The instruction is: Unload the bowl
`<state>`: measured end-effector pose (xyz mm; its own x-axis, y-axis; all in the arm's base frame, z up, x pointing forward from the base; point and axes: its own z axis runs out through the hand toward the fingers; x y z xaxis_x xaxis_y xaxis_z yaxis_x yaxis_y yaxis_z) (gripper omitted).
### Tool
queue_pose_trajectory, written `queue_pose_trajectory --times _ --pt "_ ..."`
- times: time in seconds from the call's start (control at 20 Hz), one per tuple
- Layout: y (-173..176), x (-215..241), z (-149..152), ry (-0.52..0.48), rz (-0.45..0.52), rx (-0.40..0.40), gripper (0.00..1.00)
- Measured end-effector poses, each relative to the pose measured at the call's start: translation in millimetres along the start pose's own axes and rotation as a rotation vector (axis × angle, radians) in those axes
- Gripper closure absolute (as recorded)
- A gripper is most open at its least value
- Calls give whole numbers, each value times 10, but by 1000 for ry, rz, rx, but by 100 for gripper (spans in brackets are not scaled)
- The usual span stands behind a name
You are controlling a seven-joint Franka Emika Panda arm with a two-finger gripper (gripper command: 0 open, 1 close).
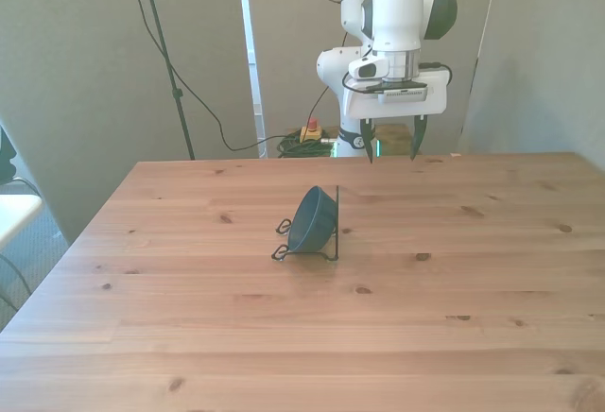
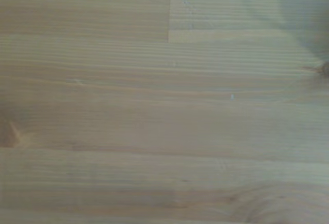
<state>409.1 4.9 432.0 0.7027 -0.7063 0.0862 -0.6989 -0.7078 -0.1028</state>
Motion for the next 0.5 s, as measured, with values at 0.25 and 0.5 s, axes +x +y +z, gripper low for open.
queue_pose_trajectory --times 0.25,0.5 --pt "20 27 26 -7 19 -2 0" --pt "132 286 -75 -4 46 28 0"
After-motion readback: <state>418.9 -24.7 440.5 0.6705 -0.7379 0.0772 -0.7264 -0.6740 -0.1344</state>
